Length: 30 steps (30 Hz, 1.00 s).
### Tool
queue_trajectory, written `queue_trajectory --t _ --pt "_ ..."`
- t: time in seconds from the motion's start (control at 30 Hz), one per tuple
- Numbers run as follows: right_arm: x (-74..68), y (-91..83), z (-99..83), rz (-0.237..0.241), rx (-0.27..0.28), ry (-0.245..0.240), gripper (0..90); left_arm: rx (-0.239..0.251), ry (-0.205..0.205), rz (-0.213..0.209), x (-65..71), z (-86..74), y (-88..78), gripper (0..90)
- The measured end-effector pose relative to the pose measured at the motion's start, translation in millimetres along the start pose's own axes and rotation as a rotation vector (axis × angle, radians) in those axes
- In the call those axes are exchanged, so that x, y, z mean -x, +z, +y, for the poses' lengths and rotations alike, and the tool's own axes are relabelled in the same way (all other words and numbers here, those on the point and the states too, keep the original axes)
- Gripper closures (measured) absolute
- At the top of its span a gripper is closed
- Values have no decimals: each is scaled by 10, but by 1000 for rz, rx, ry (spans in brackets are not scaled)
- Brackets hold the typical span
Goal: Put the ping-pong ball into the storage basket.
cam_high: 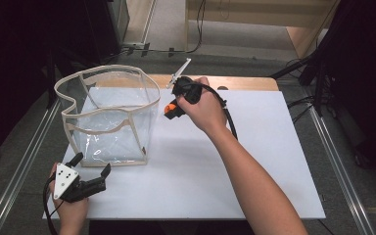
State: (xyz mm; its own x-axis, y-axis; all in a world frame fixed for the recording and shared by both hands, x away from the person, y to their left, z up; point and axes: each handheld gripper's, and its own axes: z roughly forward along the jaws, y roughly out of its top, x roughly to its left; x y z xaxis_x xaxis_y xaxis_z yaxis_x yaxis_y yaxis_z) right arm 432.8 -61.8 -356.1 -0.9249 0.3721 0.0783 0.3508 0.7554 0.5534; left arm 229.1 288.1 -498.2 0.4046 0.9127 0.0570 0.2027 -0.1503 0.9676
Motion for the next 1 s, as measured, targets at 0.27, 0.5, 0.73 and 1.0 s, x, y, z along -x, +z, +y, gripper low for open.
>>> queue_trajectory --t 0.27,0.5,0.73,1.0 --pt "-10 -80 66 -1 -3 -7 481 1 0 0 -2 0 0 30" --pt "-23 -144 119 -5 -4 -15 481 0 0 0 -2 0 0 31" --pt "-31 -219 177 -10 -14 -30 481 1 0 1 -4 0 -1 30" --pt "-44 -284 241 -16 -13 -37 481 1 -1 0 -5 0 -1 30"
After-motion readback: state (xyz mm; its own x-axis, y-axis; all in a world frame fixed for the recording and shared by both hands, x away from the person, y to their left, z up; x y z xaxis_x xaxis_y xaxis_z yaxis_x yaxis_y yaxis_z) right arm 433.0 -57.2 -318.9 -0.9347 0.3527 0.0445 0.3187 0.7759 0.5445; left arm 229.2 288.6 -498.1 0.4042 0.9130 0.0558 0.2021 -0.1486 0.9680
